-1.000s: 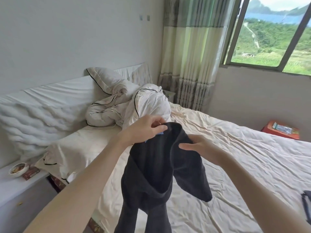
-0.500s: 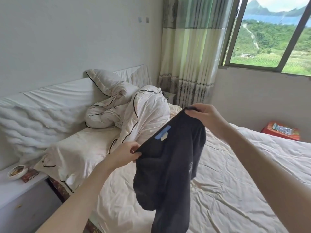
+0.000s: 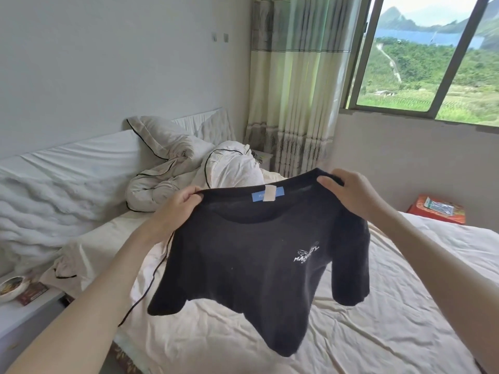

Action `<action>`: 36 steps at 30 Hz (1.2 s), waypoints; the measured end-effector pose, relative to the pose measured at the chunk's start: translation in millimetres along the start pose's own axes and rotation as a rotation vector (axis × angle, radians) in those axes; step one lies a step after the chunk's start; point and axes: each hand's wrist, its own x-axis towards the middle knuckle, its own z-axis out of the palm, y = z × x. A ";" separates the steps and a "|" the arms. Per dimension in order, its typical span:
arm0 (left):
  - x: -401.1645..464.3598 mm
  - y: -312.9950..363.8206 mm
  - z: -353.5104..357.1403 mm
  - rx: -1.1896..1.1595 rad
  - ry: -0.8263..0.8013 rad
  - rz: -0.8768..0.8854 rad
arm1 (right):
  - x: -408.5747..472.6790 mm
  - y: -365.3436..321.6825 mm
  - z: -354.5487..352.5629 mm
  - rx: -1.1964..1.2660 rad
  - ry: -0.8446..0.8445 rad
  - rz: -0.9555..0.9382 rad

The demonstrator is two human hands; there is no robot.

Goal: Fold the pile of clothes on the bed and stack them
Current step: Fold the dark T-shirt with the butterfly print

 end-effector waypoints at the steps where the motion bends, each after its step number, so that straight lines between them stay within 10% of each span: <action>1: -0.8 5.7 -2.9 0.005 -0.042 0.012 | -1.1 1.8 1.9 -0.033 0.026 -0.002; 7: -7.2 20.5 -30.1 0.166 -0.263 -0.017 | -3.7 10.6 10.4 0.145 -0.024 0.076; 19: -72.0 -70.4 -15.2 0.414 0.222 -0.105 | -50.5 17.8 54.9 -0.093 -0.274 0.084; 27: -140.6 -96.0 10.8 0.363 0.328 -0.163 | -120.7 40.7 84.5 0.638 -0.191 0.435; 36: -160.4 -11.1 12.8 0.264 0.603 0.082 | -137.2 7.4 31.9 0.338 0.229 -0.148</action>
